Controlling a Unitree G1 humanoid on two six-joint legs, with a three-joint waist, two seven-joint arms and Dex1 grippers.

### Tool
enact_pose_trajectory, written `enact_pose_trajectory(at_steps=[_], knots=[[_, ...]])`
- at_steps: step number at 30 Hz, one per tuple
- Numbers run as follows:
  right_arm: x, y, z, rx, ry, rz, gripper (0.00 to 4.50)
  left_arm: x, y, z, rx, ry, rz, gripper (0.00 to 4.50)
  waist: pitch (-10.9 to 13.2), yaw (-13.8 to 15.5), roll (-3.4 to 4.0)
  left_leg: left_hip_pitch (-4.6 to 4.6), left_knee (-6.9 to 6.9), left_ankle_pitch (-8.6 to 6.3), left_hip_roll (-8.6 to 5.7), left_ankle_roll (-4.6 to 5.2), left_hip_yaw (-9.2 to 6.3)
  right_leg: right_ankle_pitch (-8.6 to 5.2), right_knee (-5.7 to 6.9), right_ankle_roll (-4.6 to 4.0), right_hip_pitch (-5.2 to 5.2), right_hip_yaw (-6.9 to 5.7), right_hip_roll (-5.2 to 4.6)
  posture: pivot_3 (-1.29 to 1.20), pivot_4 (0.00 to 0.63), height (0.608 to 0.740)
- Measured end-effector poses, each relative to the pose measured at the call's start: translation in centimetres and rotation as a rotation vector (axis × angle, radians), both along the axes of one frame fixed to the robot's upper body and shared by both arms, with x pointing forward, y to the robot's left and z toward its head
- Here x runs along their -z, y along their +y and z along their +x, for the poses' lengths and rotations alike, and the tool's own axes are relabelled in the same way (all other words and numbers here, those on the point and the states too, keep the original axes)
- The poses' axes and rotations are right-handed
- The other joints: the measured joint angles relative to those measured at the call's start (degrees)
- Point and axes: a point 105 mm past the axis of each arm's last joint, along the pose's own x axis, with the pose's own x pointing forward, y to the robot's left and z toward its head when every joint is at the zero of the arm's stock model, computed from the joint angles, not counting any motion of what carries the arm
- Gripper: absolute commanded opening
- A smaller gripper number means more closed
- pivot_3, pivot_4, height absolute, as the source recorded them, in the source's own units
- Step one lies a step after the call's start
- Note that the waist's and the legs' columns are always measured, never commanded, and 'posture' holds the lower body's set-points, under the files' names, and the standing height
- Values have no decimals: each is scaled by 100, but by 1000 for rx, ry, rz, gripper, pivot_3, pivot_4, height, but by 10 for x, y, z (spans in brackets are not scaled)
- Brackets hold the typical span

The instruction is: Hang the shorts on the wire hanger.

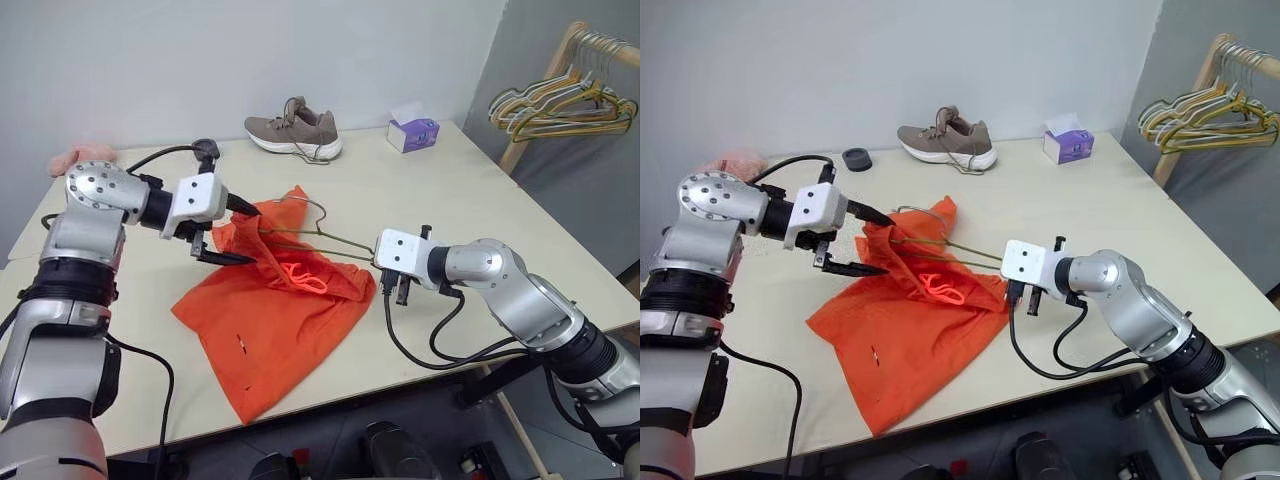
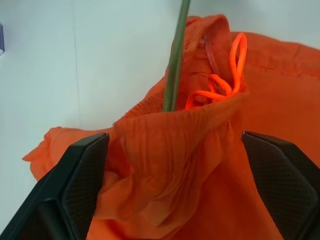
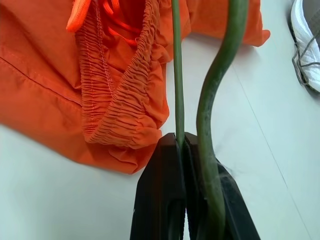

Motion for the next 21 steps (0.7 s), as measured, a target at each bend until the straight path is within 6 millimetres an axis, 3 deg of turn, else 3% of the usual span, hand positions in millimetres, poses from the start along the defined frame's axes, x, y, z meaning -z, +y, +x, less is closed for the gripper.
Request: enact_pose_trajectory(at_steps=[5, 9, 12, 21], knots=[[0, -2, 2, -1, -10, -15, 0, 3, 16, -1, -44, 14, 30, 4476, 0, -13, 0, 1, 0, 0, 2, 0, -2, -1, 3, 2, 0, -1, -3, -274, 30, 740], [0, 2, 0, -16, -10, -8, 0, 15, 15, 0, -36, 30, 35, 4476, 0, -2, 0, 0, 2, 0, -1, 0, -1, -1, 3, 1, 1, -1, -5, -273, 28, 740], [0, 3, 0, -24, -6, -8, 0, 22, 8, 1, -22, 44, 18, 3913, 0, -1, 0, 0, 3, 0, 0, 0, -2, -1, 4, 1, 1, -1, -7, -273, 28, 740], [0, 7, -3, -50, 3, -3, 0, 37, 0, 4, -31, 57, -19, 1072, -1, -39, 0, 0, 3, 0, 2, 0, -6, -1, 8, 1, 0, -2, -11, -277, 25, 740]])
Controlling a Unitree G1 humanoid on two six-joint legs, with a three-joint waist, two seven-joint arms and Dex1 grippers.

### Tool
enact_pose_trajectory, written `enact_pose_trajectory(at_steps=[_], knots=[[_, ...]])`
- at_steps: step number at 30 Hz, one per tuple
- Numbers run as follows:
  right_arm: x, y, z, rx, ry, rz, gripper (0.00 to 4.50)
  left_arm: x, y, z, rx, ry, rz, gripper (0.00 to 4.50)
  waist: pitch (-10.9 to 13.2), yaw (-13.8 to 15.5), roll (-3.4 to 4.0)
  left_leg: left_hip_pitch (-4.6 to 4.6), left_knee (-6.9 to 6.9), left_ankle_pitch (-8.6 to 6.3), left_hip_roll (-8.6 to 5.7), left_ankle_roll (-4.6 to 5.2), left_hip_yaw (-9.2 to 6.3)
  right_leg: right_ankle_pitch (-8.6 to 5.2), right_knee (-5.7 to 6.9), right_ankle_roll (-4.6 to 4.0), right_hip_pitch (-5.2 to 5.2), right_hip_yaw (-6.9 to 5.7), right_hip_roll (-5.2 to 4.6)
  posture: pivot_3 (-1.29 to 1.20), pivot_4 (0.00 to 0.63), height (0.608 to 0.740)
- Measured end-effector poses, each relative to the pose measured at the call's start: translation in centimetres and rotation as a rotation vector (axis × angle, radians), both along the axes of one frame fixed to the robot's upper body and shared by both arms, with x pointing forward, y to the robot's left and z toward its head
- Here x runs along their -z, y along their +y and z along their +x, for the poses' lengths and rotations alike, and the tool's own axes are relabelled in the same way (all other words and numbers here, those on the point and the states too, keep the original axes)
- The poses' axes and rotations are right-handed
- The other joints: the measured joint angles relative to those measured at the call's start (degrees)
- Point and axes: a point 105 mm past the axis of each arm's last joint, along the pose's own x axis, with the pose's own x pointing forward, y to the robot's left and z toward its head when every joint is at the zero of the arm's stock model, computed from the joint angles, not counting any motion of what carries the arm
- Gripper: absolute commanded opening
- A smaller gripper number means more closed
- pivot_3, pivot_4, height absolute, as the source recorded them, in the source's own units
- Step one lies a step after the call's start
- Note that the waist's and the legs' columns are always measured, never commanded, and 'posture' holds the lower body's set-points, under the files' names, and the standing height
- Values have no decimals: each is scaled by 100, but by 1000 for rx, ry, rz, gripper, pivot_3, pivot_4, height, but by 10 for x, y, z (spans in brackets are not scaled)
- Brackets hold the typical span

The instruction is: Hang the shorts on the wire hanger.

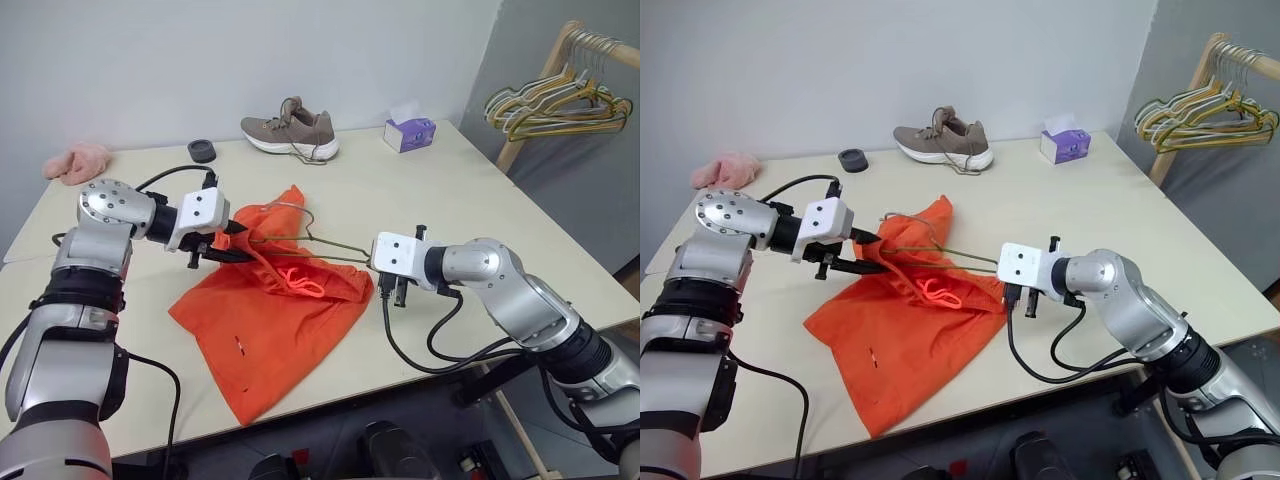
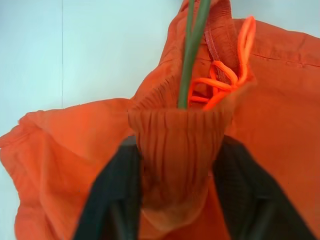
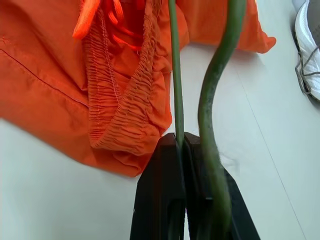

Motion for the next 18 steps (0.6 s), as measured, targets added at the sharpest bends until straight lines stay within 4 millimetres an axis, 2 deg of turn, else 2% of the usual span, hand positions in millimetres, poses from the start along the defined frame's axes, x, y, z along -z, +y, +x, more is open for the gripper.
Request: enact_pose_trajectory(at_steps=[3, 4, 13, 17, 18], knots=[[0, 1, -1, -7, 4, 2, 0, 0, -1, 0, 3, 0, 1, 160, 0, 2, 0, 0, 1, 0, -2, 0, -1, 0, 0, 0, 0, -1, 0, -277, 23, 740], [-1, 1, -1, -6, 2, 3, 0, 0, -1, -1, 8, -1, 5, 18, 0, 2, 0, 0, 0, 0, -2, 0, -1, 0, 0, 0, 0, -1, -1, -276, 21, 740], [0, -2, -5, -67, -12, -28, 0, 3, -3, -7, 14, 20, 13, 18, -1, 2, -1, 0, 2, 0, -2, 0, -3, 0, 2, 0, 1, -1, -2, -273, 18, 740], [-3, -8, -6, -79, -25, -17, 1033, 3, -5, -8, 15, 26, 14, 0, -1, 2, -1, 1, 2, 0, -2, 0, -2, 0, 3, 0, 1, -2, -2, -268, 19, 740], [-6, -13, -4, -68, -33, -18, 1416, 3, -5, -7, 13, 26, 14, 0, -1, 7, -1, 0, 2, 0, -3, 0, -2, 0, 3, 0, 1, -3, -1, -266, 22, 740]])
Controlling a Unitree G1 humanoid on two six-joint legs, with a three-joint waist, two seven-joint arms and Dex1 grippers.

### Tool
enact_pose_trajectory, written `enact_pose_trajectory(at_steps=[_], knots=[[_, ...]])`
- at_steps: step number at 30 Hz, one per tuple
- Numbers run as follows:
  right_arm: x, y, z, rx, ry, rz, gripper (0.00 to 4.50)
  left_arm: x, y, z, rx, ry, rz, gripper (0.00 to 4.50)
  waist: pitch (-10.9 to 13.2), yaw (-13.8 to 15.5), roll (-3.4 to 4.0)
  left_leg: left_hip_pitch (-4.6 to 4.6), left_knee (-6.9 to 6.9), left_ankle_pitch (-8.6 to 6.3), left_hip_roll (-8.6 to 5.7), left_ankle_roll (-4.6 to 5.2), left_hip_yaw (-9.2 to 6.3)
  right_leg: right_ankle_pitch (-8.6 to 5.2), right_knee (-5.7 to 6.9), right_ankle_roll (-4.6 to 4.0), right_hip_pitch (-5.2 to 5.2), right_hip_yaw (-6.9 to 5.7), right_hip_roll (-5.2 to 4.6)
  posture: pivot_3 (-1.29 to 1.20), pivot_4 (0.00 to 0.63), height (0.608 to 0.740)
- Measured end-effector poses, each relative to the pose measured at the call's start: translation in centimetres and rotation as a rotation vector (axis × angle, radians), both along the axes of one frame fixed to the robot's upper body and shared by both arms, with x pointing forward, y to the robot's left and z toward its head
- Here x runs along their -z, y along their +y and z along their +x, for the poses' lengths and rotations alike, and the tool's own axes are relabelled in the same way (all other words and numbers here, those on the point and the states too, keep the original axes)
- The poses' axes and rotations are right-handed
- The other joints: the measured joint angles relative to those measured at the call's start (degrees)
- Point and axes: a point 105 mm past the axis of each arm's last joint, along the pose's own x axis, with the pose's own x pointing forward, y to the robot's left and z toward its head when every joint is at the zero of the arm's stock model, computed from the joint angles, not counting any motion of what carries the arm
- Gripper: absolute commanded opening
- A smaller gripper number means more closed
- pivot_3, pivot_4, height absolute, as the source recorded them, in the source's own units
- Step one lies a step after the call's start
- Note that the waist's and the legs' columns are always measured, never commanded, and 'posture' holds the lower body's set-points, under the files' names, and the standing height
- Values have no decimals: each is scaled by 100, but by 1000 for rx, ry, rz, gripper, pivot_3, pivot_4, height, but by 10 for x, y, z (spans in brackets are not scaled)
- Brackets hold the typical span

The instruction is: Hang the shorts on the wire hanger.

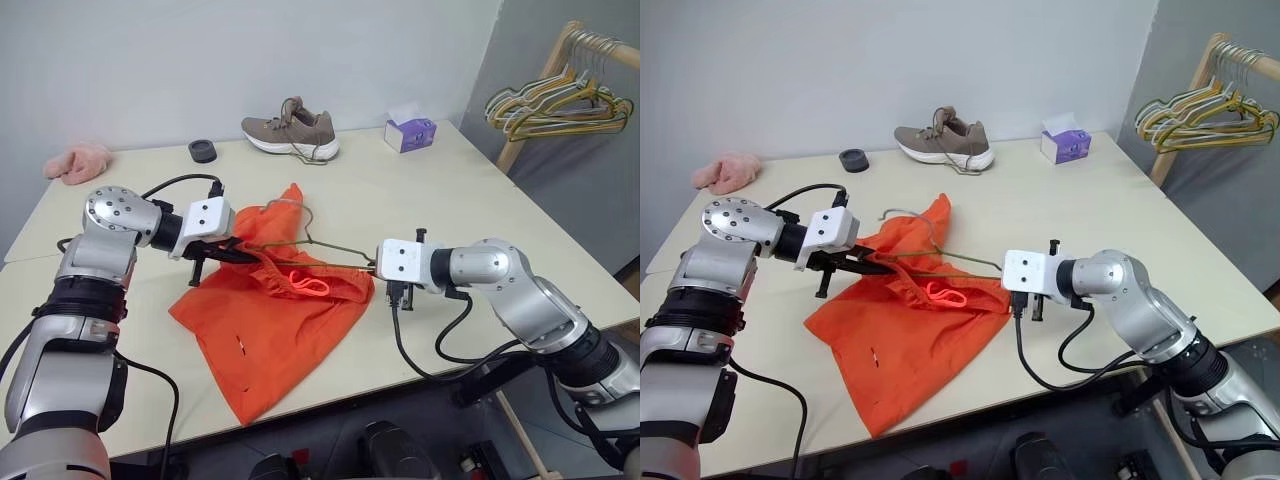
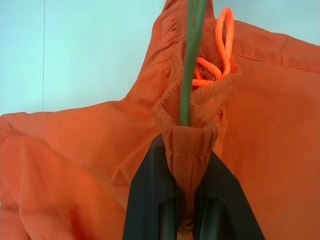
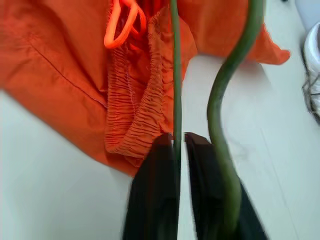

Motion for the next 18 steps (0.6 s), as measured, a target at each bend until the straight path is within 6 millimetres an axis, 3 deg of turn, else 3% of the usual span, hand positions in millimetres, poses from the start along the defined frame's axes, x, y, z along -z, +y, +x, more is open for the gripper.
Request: enact_pose_trajectory(at_steps=[3, 5, 7, 8, 11, 14, 18], knots=[[3, -35, 5, 99, -2, -37, 2472, 1, 2, 0, -16, 8, -1, 0, -1, 42, -1, 0, 0, 0, -3, 0, 0, 0, -3, 0, 3, 0, 0, -263, 26, 740], [17, -65, 7, 196, 31, -77, 3134, 3, 5, 0, -36, 6, -4, 0, -2, 52, -3, 2, 2, 0, -3, 0, 3, 0, -1, 0, 4, 3, -1, -263, 28, 740], [31, -81, 3, 254, 68, -81, 3856, 4, 6, 1, -53, -2, -13, 0, -2, 45, -3, 4, 1, 0, 1, 0, 4, 0, 3, 0, 3, 6, -1, -267, 31, 740], [36, -83, 0, 269, 86, -60, 3856, 3, 7, 2, -65, -10, -23, 0, -3, 41, -4, 4, 1, 0, 4, 0, 1, 0, 3, 0, 3, 7, 0, -268, 31, 740], [49, -59, -10, 264, 132, 64, 3856, -3, 8, 7, -112, -34, -68, 0, -3, -26, -5, 7, 0, 0, 12, 0, 5, 0, 13, 1, -1, 12, 6, -271, 31, 740], [44, -27, -11, 251, 122, 207, 3856, -9, 2, 9, -128, -42, -128, 0, -3, -69, -4, 5, 0, 0, 5, -1, -3, -7, 22, 10, -2, 11, 7, -266, 31, 740], [43, -4, 5, 300, 61, 290, 3856, -16, 3, 10, -168, -25, -189, 0, -14, -89, -17, 8, 4, 0, -2, -1, -7, -9, 29, 15, 0, 11, 4, -260, 30, 740]])
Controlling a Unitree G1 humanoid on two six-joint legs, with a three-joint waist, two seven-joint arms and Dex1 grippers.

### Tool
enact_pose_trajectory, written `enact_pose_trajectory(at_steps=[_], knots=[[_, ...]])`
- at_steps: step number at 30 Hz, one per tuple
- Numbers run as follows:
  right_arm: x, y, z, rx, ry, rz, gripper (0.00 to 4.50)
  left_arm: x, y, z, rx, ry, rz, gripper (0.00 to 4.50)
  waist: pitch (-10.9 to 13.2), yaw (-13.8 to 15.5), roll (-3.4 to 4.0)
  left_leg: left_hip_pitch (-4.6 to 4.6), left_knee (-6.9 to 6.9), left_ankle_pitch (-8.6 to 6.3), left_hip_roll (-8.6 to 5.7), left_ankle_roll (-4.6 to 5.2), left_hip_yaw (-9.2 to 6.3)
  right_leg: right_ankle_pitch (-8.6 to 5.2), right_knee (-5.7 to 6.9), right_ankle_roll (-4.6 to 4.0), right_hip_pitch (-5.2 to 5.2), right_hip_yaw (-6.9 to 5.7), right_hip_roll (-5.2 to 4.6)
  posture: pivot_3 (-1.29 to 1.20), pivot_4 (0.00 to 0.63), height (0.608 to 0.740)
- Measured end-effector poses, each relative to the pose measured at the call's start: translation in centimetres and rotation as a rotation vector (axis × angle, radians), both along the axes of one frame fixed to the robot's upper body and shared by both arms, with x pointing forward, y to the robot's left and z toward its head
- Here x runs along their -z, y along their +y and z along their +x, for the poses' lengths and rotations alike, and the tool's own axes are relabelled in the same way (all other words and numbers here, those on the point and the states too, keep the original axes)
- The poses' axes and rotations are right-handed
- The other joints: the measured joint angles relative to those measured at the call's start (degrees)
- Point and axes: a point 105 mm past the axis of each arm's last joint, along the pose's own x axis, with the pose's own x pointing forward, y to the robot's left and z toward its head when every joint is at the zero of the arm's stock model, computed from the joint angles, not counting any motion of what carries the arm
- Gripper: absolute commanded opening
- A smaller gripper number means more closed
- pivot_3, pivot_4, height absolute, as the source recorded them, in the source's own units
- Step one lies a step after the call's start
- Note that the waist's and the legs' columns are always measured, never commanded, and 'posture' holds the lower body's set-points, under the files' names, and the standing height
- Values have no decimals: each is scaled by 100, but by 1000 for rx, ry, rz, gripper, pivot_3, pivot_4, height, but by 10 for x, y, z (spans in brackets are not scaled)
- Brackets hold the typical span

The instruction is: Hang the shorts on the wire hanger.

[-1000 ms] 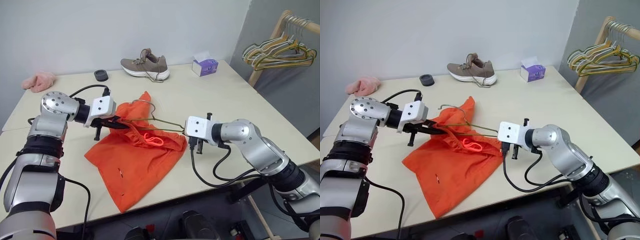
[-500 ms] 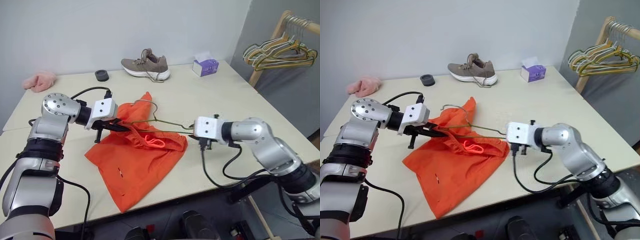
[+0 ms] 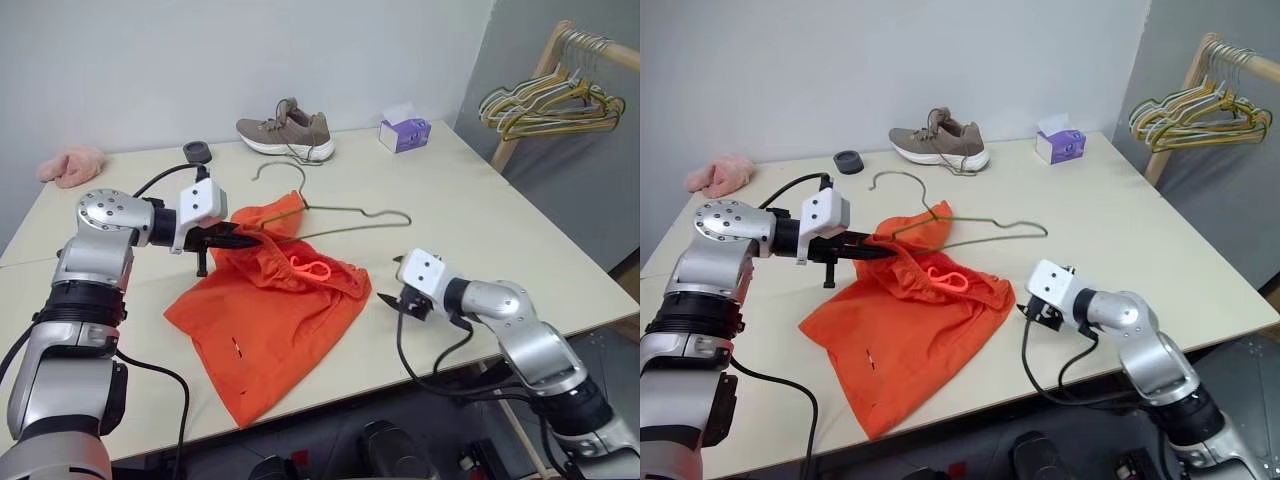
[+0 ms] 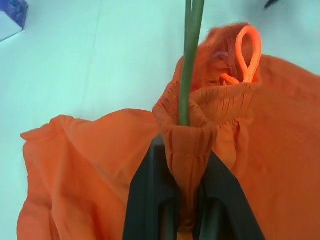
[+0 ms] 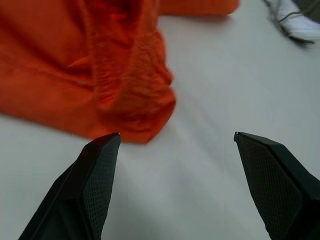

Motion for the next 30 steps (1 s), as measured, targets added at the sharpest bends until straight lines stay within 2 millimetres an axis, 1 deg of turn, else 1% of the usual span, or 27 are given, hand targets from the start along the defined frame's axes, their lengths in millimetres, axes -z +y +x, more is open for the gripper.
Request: enact_pose_trajectory(at_steps=[2, 4, 6, 11, 18, 24, 30], knots=[[7, 17, 6, -4, 1, 17, 3856, -3, -1, 0, -3, -8, -9, 0, 0, -6, 0, -1, 0, 0, -3, 0, -6, 0, 1, 0, 0, 1, -1, -254, 28, 740], [16, 26, 7, -19, 15, -1, 3856, -4, -1, 0, -5, -8, -9, 0, -1, 5, 0, -3, 0, 0, -10, 0, -11, -2, 1, 2, 1, -1, -2, -243, 26, 740], [24, 27, 6, -29, 40, -13, 3856, -4, 0, 0, -9, -7, -8, 0, -1, 16, 0, -4, 2, 0, -11, 0, -11, -2, 2, 2, 1, -1, -4, -243, 26, 740], [31, 33, 3, -49, 69, -16, 3856, -5, 1, 0, -15, -11, -6, 0, -2, 15, 0, -3, 2, 0, -8, -1, -20, -2, 6, 2, 1, -4, -5, -234, 26, 740], [29, 41, -7, -73, 137, 29, 3856, -1, 4, 0, -31, -10, -5, 0, -3, 17, -1, -4, 2, 0, -9, -1, -25, -2, 7, 2, 1, -7, -9, -237, 28, 740], [30, 46, -4, -29, 156, 65, 3856, -1, 4, 0, -32, -11, -5, 0, -4, 20, -4, -3, 2, 0, -9, -1, -26, -2, 7, 2, 2, -8, -9, -231, 29, 740], [45, 59, -3, -11, 157, 49, 3856, -2, 5, 0, -27, -22, 1, 0, -5, 18, -4, -3, 2, 0, -9, -1, -28, -2, 7, 2, 2, -8, -10, -226, 30, 740]])
